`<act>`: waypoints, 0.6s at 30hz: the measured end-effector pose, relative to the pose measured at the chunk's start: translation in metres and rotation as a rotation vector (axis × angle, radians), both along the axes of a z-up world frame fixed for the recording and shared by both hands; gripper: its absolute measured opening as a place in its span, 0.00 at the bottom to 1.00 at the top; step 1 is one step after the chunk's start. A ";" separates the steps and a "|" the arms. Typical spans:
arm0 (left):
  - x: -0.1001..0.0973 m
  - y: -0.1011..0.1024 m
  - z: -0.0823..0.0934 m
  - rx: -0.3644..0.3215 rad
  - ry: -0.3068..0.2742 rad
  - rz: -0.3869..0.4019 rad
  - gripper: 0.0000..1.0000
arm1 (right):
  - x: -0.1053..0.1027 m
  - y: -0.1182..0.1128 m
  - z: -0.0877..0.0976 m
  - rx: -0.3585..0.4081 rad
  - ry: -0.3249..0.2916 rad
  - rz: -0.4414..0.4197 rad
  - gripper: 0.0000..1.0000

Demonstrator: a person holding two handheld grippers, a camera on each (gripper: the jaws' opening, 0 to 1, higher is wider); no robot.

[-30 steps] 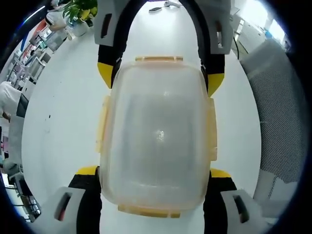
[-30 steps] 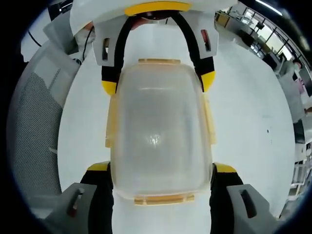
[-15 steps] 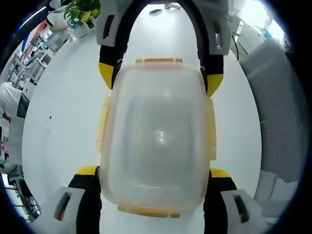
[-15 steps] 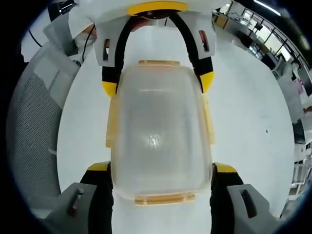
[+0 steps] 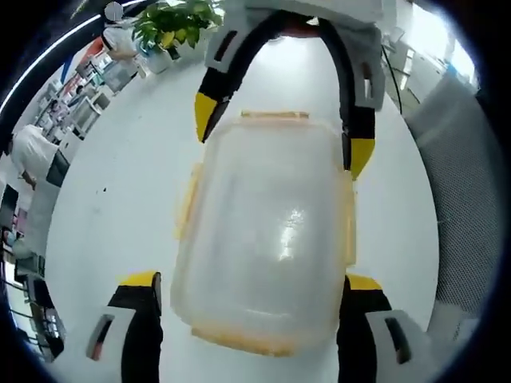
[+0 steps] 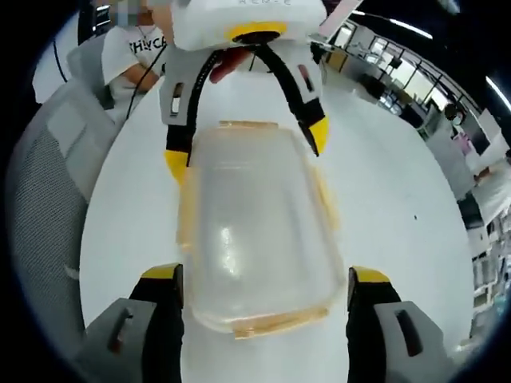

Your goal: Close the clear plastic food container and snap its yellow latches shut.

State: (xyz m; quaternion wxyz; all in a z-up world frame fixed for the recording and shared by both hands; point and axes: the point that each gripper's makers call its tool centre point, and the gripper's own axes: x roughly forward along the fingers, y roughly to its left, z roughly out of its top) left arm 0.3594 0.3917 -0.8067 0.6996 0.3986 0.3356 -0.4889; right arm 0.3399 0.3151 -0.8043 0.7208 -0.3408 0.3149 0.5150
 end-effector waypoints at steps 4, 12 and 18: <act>-0.001 0.003 0.004 -0.081 -0.036 0.059 0.90 | -0.003 -0.001 -0.001 0.039 -0.018 -0.057 0.88; -0.011 0.010 0.011 -0.280 -0.085 0.274 0.91 | -0.008 -0.002 0.006 0.200 0.002 -0.234 0.98; -0.025 0.010 0.000 -0.438 -0.026 0.400 0.90 | -0.014 -0.006 0.006 0.295 0.023 -0.368 0.99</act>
